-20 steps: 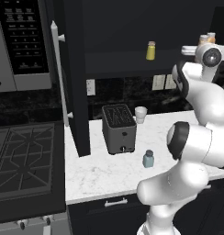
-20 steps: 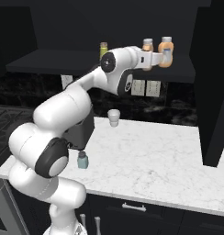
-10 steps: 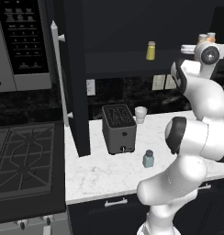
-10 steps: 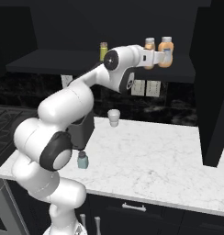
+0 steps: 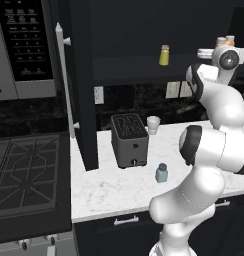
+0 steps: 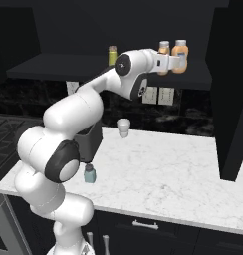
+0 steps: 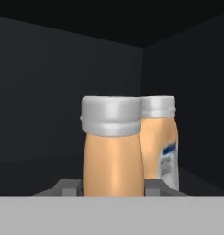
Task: Put the shaker and condiment bottle from the counter next to their counterparts in the cabinet.
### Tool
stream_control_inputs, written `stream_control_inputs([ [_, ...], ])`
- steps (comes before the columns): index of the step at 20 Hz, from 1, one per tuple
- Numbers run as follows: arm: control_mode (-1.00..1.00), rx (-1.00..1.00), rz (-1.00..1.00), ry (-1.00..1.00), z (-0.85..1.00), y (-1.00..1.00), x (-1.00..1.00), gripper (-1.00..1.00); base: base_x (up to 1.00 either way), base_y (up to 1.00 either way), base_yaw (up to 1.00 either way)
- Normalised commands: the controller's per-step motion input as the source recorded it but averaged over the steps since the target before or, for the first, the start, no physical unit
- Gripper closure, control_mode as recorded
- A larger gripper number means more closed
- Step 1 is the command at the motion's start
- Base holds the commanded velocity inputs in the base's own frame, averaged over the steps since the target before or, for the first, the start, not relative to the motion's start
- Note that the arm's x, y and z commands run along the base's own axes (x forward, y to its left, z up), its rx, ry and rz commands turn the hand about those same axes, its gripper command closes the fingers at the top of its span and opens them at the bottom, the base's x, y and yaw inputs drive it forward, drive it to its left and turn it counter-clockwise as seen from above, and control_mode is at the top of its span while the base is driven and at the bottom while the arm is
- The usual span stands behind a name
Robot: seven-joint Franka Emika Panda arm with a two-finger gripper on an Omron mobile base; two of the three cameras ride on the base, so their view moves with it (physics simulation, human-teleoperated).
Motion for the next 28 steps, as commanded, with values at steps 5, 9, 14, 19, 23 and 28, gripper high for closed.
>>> stream_control_inputs([
  [5,-1.0,0.0,0.0,0.0,-0.19,-0.07,0.0,-1.0,0.0,0.0,0.0],
  [9,-1.0,0.0,0.0,0.0,-0.18,-0.02,0.0,-1.0,0.0,0.0,0.0],
  [14,-1.0,0.0,0.01,0.0,-0.09,0.0,0.0,-1.0,0.0,0.0,0.0],
  [19,-1.0,0.0,0.03,0.0,0.0,0.0,0.0,-1.0,0.0,0.0,0.0],
  [23,-1.0,0.0,0.03,0.0,0.0,0.0,0.0,-1.0,0.0,0.0,0.0],
  [28,-1.0,0.01,0.0,-0.01,0.1,0.0,-0.12,-1.0,0.0,0.0,0.0],
])
